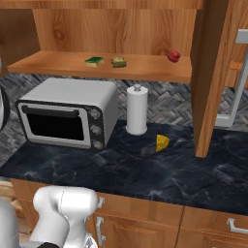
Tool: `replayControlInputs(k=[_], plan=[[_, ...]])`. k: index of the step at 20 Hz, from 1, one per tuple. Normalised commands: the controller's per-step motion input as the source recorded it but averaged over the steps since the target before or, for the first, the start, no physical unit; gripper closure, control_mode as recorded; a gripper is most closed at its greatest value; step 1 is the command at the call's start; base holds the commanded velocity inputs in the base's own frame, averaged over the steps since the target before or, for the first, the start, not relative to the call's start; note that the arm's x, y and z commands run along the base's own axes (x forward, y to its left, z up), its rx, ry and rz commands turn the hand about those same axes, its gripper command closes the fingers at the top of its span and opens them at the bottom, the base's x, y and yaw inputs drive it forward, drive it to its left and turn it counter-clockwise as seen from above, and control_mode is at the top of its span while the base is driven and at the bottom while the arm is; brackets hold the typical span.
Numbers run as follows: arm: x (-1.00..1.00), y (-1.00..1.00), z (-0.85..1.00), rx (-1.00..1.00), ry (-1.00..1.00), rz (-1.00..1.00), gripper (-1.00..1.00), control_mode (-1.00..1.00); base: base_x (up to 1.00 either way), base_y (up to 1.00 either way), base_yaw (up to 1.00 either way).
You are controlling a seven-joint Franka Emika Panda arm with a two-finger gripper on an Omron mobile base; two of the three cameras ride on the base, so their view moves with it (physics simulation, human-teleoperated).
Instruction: Pick the sponge and sponge from the cabinet and place them on the counter.
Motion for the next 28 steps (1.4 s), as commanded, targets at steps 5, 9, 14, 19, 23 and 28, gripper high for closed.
replayControlInputs(k=[5, 9, 14, 19, 23, 28], plan=[[-0.36, -0.62, 0.00, -0.10, -0.35, 0.00, -1.00, -1.00, 0.00, 0.00, 0.00], [-0.34, -0.61, 0.08, -0.13, -0.32, 0.00, -1.00, -1.00, 0.00, 0.00, 0.00], [-0.31, -0.60, 0.23, -0.20, -0.20, 0.00, -1.00, -1.00, 0.00, 0.00, 0.00], [-0.28, -0.66, 0.28, -0.23, -0.05, -0.02, -1.00, -1.00, 0.00, 0.00, 0.00], [-0.19, -0.59, 0.15, -0.20, 0.00, -0.05, -1.00, -1.00, 0.00, 0.00, 0.00], [0.01, -0.10, -0.01, -0.03, 0.01, -0.21, -1.00, -1.00, 0.00, 0.00, 0.00]])
